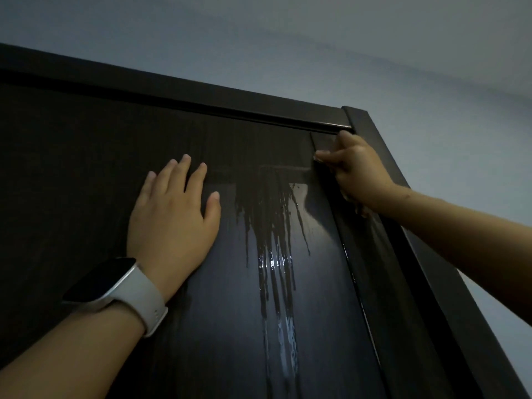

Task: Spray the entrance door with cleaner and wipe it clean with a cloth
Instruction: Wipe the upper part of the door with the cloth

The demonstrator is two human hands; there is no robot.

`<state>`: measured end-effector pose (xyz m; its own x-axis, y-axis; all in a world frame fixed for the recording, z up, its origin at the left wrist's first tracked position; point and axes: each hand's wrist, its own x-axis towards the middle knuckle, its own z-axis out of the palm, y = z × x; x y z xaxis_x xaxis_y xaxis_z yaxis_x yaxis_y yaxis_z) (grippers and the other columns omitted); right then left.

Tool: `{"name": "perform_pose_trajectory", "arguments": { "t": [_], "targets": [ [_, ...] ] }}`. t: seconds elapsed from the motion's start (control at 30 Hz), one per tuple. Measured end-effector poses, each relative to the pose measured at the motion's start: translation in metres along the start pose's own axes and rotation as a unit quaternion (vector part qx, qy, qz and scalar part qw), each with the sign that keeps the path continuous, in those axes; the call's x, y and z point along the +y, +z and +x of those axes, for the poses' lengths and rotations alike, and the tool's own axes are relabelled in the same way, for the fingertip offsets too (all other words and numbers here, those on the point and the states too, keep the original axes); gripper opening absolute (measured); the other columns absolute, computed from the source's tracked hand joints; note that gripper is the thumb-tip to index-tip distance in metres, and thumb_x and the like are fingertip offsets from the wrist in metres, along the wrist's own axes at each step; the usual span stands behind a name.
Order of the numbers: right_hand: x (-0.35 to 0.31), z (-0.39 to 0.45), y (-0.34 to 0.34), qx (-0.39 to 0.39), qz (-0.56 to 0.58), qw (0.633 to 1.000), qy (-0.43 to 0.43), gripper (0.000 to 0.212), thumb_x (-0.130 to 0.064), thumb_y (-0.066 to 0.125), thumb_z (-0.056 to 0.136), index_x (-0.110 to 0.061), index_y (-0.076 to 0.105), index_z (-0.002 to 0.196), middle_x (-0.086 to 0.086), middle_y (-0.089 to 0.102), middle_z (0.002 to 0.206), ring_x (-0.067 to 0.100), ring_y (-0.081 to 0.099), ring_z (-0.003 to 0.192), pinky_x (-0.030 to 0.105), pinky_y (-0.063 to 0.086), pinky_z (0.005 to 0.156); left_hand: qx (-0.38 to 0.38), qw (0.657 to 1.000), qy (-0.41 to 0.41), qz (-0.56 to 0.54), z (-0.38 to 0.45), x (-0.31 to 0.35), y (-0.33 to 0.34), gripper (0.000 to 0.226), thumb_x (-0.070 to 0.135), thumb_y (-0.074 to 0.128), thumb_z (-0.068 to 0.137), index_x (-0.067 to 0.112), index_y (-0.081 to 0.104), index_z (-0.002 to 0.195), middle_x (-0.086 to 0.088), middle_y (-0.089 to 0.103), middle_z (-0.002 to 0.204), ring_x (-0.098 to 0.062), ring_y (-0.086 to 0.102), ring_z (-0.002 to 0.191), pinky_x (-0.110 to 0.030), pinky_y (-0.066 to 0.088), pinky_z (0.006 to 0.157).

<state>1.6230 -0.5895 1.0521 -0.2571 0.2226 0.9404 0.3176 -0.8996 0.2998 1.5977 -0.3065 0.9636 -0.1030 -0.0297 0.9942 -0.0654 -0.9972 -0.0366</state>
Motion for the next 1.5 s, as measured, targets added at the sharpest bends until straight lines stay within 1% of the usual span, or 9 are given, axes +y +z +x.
{"name": "perform_pose_trajectory", "arguments": {
  "t": [0.1,0.2,0.3,0.5,0.7,1.03,1.27,1.4,1.5],
  "targets": [
    [0.000,-0.015,-0.006,-0.018,-0.021,0.999,-0.036,0.025,-0.009,0.058,0.094,-0.009,0.069,0.116,0.007,0.050,0.095,0.015,0.045,0.085,0.024,0.035,0.071,0.002,1.000,-0.005,0.001,0.000,-0.001,0.000,0.059,0.045,0.026,0.098,0.021,0.024,0.152,-0.005,0.020,0.160,-0.021,0.015,0.148,-0.040,0.010,0.120],
    [0.002,0.008,0.001,0.004,0.060,0.997,0.041,0.022,-0.009,0.058,0.094,-0.006,0.070,0.112,0.011,0.052,0.102,0.015,0.052,0.073,0.024,0.048,0.063,0.003,1.000,-0.006,-0.002,-0.001,0.000,-0.002,0.059,0.046,0.026,0.099,0.023,0.022,0.152,-0.004,0.018,0.161,-0.020,0.013,0.148,-0.039,0.008,0.120],
    [0.011,0.040,0.016,0.063,0.085,0.990,0.094,0.025,-0.008,0.056,0.095,-0.011,0.070,0.117,0.011,0.052,0.106,0.018,0.051,0.085,0.033,0.048,0.081,0.009,1.000,-0.004,-0.005,0.000,0.000,-0.002,0.058,0.046,0.025,0.100,0.024,0.020,0.153,-0.003,0.015,0.162,-0.018,0.010,0.149,-0.038,0.005,0.121],
    [0.027,0.036,0.014,0.066,0.093,0.988,0.104,0.024,-0.016,0.056,0.097,-0.019,0.069,0.117,0.005,0.057,0.114,0.020,0.058,0.074,0.039,0.055,0.071,0.014,1.000,0.000,-0.012,-0.001,-0.002,0.001,0.058,0.046,0.026,0.100,0.023,0.021,0.153,-0.003,0.016,0.161,-0.019,0.011,0.149,-0.039,0.006,0.121],
    [0.017,-0.062,-0.006,0.026,0.104,0.994,0.036,0.029,-0.012,0.059,0.094,-0.019,0.069,0.120,-0.003,0.059,0.111,-0.009,0.050,0.074,0.002,0.042,0.063,0.015,1.000,-0.001,-0.007,-0.001,-0.001,0.003,0.057,0.045,0.027,0.100,0.022,0.021,0.153,-0.004,0.017,0.161,-0.020,0.012,0.149,-0.039,0.006,0.120],
    [0.025,0.006,0.006,0.044,0.084,0.984,0.150,0.025,-0.018,0.054,0.098,-0.018,0.067,0.119,0.002,0.054,0.114,0.017,0.058,0.061,0.021,0.047,0.043,0.004,1.000,0.002,-0.002,-0.001,-0.001,0.002,0.057,0.044,0.027,0.100,0.022,0.023,0.152,-0.005,0.018,0.161,-0.021,0.013,0.148,-0.041,0.008,0.121],
    [-0.002,-0.109,-0.013,0.053,0.122,0.989,0.057,0.030,-0.002,0.060,0.091,-0.014,0.071,0.116,0.001,0.061,0.107,0.007,0.059,0.095,0.016,0.045,0.089,0.004,0.999,0.041,0.022,-0.009,0.010,-0.003,0.052,0.036,0.034,0.098,0.014,0.039,0.145,-0.009,0.035,0.153,-0.025,0.030,0.142,-0.047,0.017,0.118],
    [-0.026,-0.186,-0.029,-0.012,0.128,0.991,0.035,0.039,-0.011,0.053,0.087,-0.018,0.064,0.124,0.005,0.061,0.116,0.018,0.060,0.108,0.031,0.049,0.098,-0.033,0.999,0.029,0.007,-0.029,0.015,-0.012,0.053,0.037,0.034,0.099,0.016,0.033,0.148,-0.009,0.027,0.157,-0.024,0.024,0.145,-0.047,0.016,0.119],
    [-0.043,-0.238,-0.039,-0.036,0.111,0.993,0.014,0.046,-0.007,0.056,0.083,-0.020,0.060,0.127,0.005,0.059,0.118,0.018,0.058,0.110,0.031,0.050,0.097,-0.053,0.998,0.046,-0.004,-0.054,0.028,-0.014,0.055,0.041,0.031,0.099,0.020,0.027,0.150,-0.006,0.022,0.159,-0.021,0.019,0.147,-0.044,0.013,0.120]
  ]
}}
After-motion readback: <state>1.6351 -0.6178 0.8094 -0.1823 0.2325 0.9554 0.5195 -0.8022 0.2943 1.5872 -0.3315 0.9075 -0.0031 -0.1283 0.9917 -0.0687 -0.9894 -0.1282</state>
